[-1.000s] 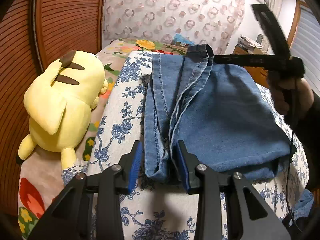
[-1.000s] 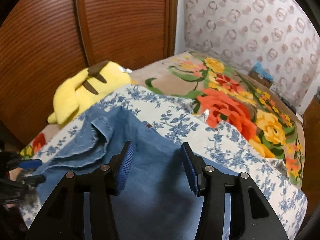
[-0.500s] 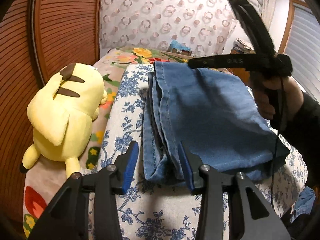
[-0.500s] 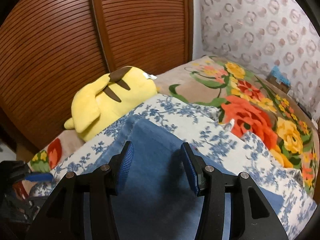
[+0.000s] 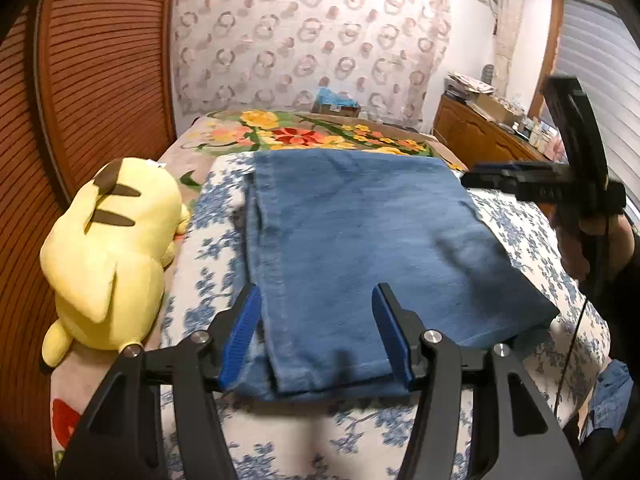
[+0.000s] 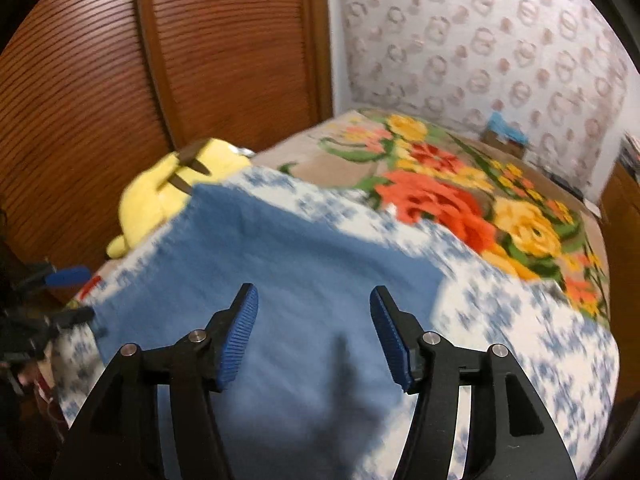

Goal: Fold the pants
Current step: 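Fold the jeans over with the left tool and release, smoothing flat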

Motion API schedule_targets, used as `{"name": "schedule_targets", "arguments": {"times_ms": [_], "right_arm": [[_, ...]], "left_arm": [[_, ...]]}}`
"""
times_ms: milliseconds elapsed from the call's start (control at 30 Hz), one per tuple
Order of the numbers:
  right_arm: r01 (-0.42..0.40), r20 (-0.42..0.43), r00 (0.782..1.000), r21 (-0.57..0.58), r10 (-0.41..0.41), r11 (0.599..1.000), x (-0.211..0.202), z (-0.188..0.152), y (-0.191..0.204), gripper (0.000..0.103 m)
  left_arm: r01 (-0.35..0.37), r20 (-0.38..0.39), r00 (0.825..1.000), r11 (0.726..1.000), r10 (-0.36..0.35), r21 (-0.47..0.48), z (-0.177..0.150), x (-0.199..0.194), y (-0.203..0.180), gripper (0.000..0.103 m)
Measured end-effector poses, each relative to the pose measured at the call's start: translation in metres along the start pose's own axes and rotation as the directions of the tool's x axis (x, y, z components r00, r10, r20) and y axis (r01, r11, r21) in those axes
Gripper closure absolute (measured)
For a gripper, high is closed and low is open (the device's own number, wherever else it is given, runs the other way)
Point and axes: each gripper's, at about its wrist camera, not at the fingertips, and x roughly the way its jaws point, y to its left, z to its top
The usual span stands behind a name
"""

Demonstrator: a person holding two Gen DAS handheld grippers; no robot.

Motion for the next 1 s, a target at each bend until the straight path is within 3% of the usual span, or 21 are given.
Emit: {"name": "schedule_targets", "arguments": {"times_ms": [233,533,767,1000], "right_arm": [[0.036,-0.044,0.998,0.089,-0.032,0.995,-0.016,-0.047,-0.03,0.043],[-0.021,-0.089,0.995,0.191,0.039,0.981,-0.015,-0.09,-0.028,0.043],[-0.042,-0.091,0.994,0.223,0.064,0.974,-0.006,-0.101,-0.022,0.043],[-0.054,-0.083,0.994,0.23,0.075,0.972,-0.002,-0.104,-0.018,0.043]], "left_arm": [[0.046,-0.012,0.999,0.998,-0.045,0.044,0.007,0.012,-0.029,0.046],[0.092,-0.069,0.994,0.991,-0.086,0.094,-0.002,0.031,-0.058,0.046],[0.082,-0.123,0.99,0.994,-0.072,0.079,-0.019,0.043,-0.057,0.046],[0.063,-0.1,0.994,0.993,-0.053,0.101,-0.03,0.042,-0.06,0.046]]}}
